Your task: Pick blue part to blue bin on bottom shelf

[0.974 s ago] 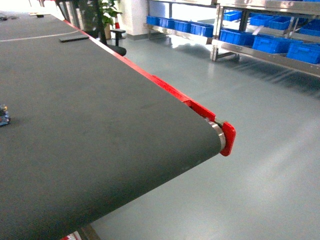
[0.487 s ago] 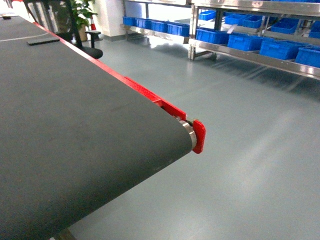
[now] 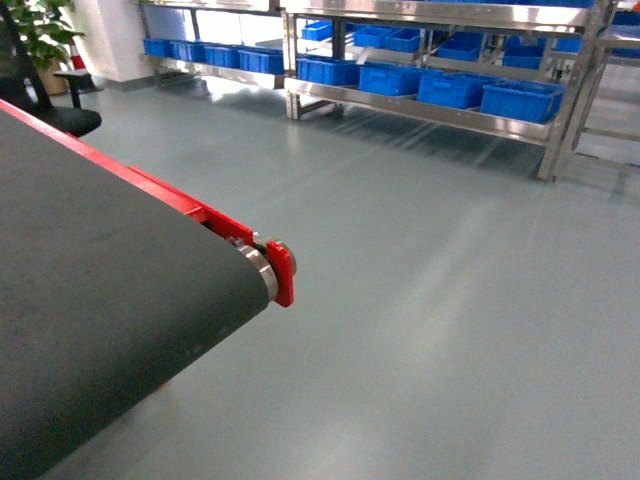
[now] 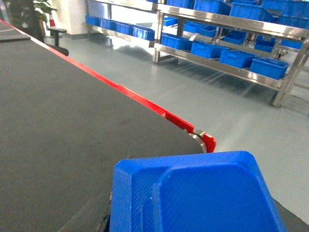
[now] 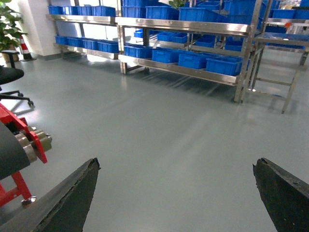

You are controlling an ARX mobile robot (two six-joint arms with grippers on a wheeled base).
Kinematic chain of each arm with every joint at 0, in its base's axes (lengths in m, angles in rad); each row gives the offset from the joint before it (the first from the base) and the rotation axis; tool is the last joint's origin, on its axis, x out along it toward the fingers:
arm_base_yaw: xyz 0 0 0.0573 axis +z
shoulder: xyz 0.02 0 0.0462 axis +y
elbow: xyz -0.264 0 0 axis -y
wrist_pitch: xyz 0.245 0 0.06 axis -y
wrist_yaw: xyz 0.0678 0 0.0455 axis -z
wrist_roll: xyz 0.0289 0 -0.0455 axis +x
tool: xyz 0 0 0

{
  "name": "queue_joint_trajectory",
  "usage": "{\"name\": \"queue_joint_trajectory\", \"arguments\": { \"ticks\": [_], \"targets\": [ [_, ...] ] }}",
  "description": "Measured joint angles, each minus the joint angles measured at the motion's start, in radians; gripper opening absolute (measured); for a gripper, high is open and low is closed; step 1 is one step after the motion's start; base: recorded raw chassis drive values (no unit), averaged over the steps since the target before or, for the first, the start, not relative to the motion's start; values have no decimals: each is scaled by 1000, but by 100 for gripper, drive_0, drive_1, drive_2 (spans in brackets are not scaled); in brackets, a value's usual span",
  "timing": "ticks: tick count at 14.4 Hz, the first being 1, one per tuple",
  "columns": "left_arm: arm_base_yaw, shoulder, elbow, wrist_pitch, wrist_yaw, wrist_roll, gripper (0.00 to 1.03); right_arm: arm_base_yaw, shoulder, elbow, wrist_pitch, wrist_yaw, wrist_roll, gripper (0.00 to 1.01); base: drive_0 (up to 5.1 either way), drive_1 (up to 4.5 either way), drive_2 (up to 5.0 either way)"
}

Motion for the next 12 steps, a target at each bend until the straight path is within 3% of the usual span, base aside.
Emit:
{"name": "queue_joint_trajectory", "arguments": {
  "ticks": [12],
  "targets": [
    [0,0,0,0,0,0,44,0,0,0,0,0,0,98,-159,-159,-159]
  ]
}}
